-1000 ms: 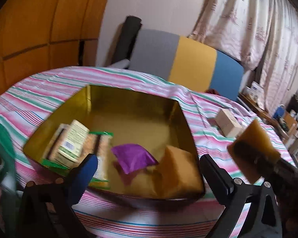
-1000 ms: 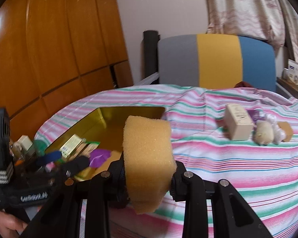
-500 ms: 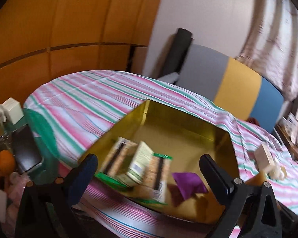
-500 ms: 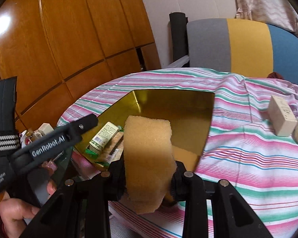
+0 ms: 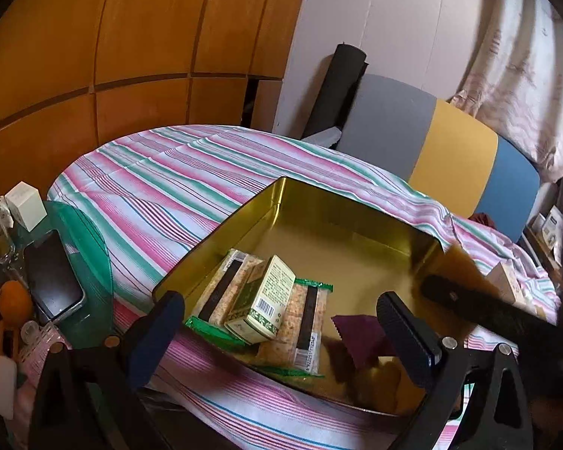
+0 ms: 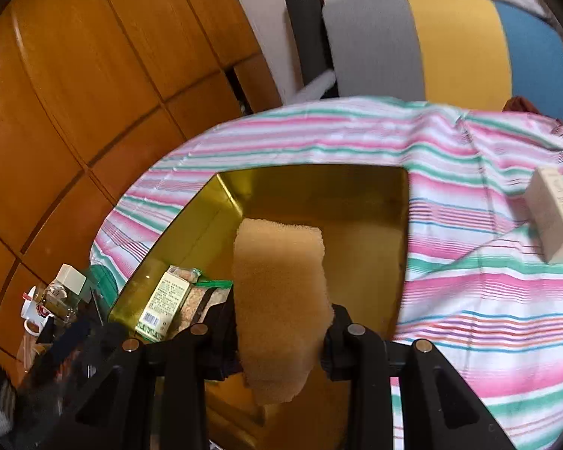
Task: Organize objects
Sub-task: 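Lower the yellow sponge into the gold tray and open the right tool, then move the right tool back to the remaining items, then grasp the cream knitted pouch with the right tool and lift it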
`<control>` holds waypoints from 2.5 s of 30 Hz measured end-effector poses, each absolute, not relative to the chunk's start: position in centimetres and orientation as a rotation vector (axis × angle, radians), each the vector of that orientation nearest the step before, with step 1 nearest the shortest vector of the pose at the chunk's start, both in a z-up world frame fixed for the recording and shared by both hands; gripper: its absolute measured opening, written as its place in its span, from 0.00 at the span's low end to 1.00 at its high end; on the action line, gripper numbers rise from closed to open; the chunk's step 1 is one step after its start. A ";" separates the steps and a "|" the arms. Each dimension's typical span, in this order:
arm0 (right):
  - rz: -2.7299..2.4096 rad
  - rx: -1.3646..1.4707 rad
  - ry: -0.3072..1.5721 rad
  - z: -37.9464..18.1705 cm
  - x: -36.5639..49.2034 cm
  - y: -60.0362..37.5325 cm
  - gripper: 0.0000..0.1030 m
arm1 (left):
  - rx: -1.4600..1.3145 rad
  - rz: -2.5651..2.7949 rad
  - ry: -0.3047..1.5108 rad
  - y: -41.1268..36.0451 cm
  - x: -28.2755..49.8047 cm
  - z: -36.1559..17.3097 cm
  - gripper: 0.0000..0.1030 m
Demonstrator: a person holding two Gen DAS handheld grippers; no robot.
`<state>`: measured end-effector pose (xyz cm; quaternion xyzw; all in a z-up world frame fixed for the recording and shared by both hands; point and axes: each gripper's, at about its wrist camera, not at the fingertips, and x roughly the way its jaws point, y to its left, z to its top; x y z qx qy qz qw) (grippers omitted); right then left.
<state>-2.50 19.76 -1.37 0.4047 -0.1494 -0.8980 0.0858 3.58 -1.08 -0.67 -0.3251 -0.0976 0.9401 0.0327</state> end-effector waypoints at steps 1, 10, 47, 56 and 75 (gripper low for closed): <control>-2.655 1.234 -0.450 -1.6 -3.4 19.6 0.32 | -1.000 2.895 -0.294 -1.1 3.7 -0.7 1.00; -2.515 1.435 -0.477 -3.8 -11.8 15.3 0.32 | -1.060 2.945 -0.312 -4.0 3.3 -1.4 1.00; -2.972 1.104 -0.309 1.7 1.6 25.9 0.47 | -0.925 2.730 -0.104 2.9 7.0 -0.4 1.00; -3.139 1.269 -0.357 -3.0 6.8 35.4 0.47 | -0.897 2.588 -0.010 7.0 9.4 -0.5 1.00; -3.292 1.413 -0.773 -5.3 2.6 51.1 0.50 | -0.982 2.436 0.081 12.8 11.2 -1.3 1.00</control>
